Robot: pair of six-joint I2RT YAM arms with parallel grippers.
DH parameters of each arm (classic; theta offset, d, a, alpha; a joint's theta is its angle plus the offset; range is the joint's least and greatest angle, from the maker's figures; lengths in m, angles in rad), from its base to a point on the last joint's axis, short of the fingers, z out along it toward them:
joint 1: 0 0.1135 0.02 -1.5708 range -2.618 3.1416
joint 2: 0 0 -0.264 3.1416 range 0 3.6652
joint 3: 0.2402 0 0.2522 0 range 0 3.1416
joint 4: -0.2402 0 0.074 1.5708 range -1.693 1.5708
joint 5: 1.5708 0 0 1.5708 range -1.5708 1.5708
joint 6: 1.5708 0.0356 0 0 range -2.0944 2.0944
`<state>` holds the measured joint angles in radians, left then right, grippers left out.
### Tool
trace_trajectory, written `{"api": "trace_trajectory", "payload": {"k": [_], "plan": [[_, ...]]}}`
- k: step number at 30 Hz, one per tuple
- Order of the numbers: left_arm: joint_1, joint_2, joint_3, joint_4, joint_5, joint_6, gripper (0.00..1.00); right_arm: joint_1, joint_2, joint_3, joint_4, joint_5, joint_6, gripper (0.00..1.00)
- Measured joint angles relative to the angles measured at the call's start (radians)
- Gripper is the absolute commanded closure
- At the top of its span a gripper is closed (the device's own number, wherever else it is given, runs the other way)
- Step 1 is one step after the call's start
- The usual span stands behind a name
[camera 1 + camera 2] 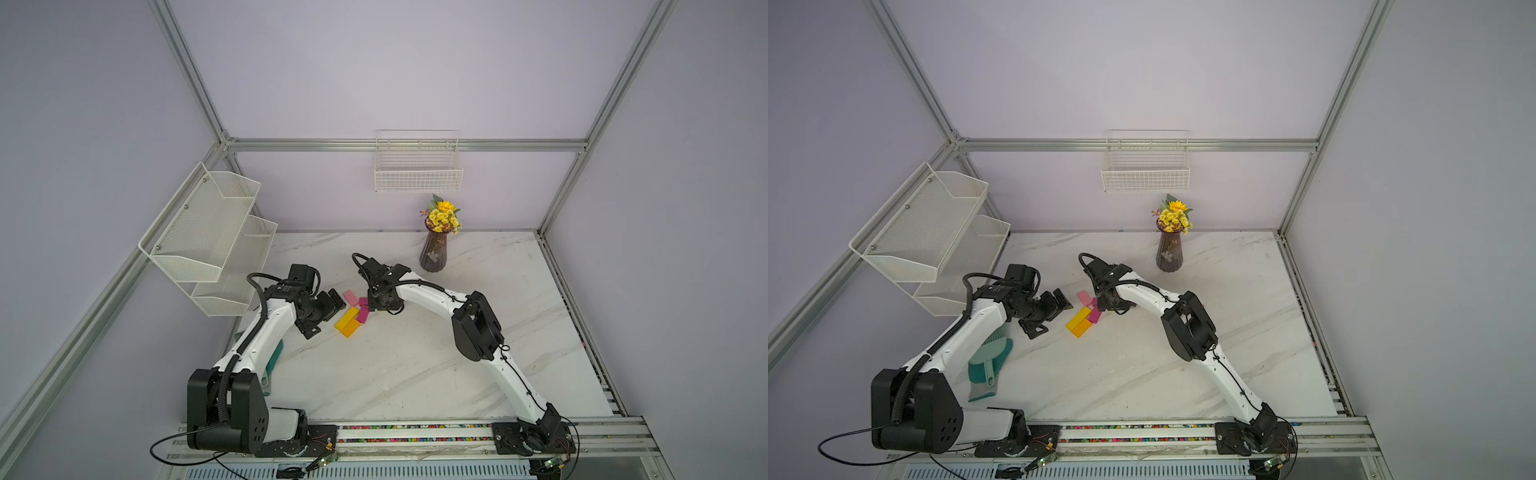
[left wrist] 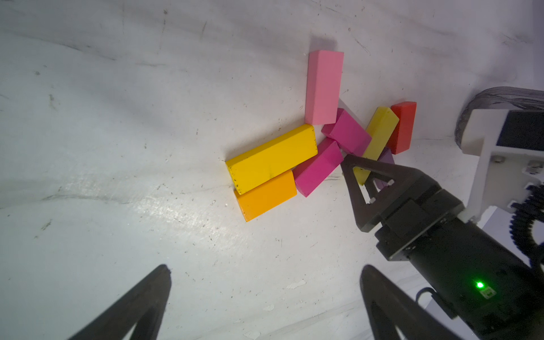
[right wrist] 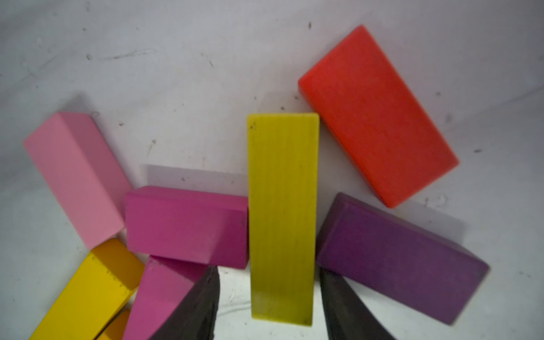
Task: Assemble the letter c with building blocks
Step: Pick up the building block from the center of the board.
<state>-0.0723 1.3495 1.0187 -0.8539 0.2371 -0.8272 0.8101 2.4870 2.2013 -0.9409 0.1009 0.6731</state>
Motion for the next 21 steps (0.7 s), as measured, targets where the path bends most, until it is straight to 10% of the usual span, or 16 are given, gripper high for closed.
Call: {"api": "trace_trajectory", "payload": {"k": [10, 21], "plan": [[0.0, -0.011, -0.001, 0.0, 0.017, 0.0, 0.0, 0.013, 0.022, 0.032, -0.03, 0.049, -0.032, 0.74], [0.0, -0.066, -0.043, 0.023, 0.075, 0.013, 0.0, 0.055, -0.157, -0.235, 0.017, 0.037, 0.021, 0.83]]}}
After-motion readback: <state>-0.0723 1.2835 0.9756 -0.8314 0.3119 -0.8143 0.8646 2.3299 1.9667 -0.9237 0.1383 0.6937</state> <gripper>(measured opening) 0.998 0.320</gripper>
